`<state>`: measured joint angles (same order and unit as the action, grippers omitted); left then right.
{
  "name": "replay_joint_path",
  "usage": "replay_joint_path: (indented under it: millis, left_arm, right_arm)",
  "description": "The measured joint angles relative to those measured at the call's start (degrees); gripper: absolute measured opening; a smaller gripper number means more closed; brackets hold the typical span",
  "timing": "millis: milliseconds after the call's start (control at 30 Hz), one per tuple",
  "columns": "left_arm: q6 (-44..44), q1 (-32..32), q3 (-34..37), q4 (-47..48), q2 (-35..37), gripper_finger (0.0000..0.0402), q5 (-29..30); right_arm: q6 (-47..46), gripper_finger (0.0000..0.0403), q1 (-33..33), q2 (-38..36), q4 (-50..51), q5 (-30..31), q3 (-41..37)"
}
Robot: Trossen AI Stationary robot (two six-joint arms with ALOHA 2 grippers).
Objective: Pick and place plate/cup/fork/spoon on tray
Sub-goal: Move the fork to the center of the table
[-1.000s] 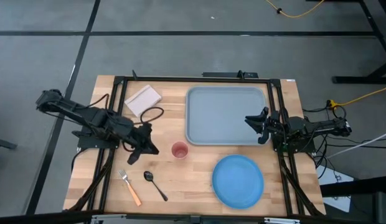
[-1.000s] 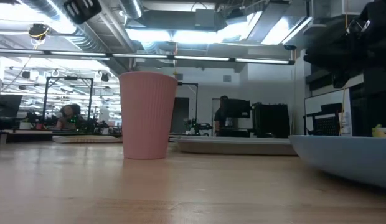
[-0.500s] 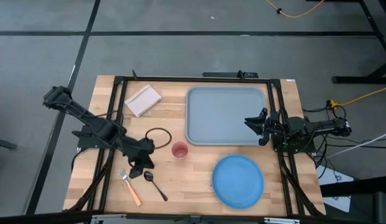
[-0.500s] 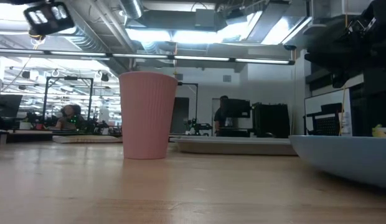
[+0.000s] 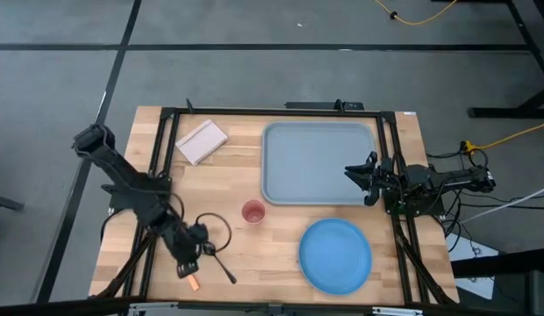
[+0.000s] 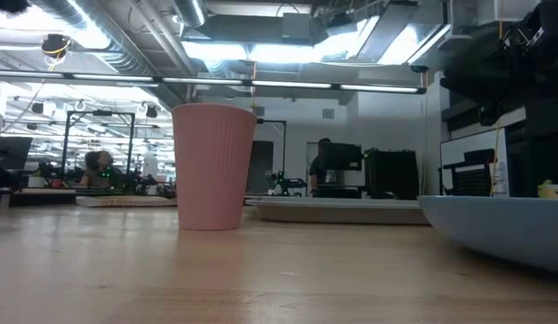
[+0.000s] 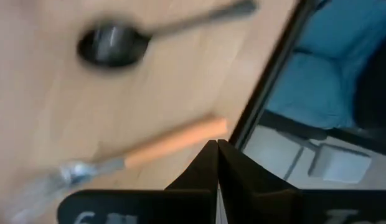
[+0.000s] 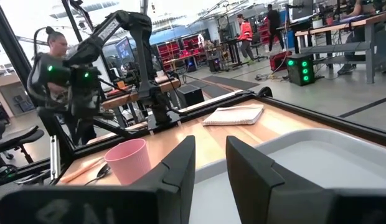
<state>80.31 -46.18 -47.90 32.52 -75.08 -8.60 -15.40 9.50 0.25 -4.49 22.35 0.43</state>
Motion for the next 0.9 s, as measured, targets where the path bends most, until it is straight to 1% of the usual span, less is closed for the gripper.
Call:
replay_joint_path:
  millis: [200,267,367,433,500,700,900]
  left_arm:
    - [16.25,-5.53,0.00,2.94,-6.06,0.0001,-0.66]
    - [20.42,-6.13,0.00,2.90,-8.51,0.0001,-3.42]
    - [25.38,-6.31,0.00,2.65,-12.73,0.0000,-11.64]
    - [25.84,-6.27,0.02,1.87,-14.98,0.0000,-16.51]
    - [25.66,-6.09,0.02,1.44,-16.38,0.0000,-17.83]
    - [23.98,-4.18,0.02,1.42,-17.77,0.0000,-15.69]
    - [18.43,-1.05,0.02,1.63,-20.03,0.0000,-13.38]
  right_arm:
    - [-0.46,0.0094,0.00,0.00,0.00,0.01,-0.02]
    - [-0.46,0.0094,0.00,0.00,0.02,0.02,-0.02]
    - [-0.20,0.0094,0.00,0.00,0.02,0.02,-0.02]
    - [0.81,0.0094,0.02,0.00,0.00,0.02,-0.02]
    - [1.06,0.0094,0.00,0.00,0.02,0.02,-0.02]
    - [0.86,0.0094,0.01,0.00,0.00,0.02,-0.01]
    - [0.88,0.0094,0.02,0.00,0.00,0.02,-0.02]
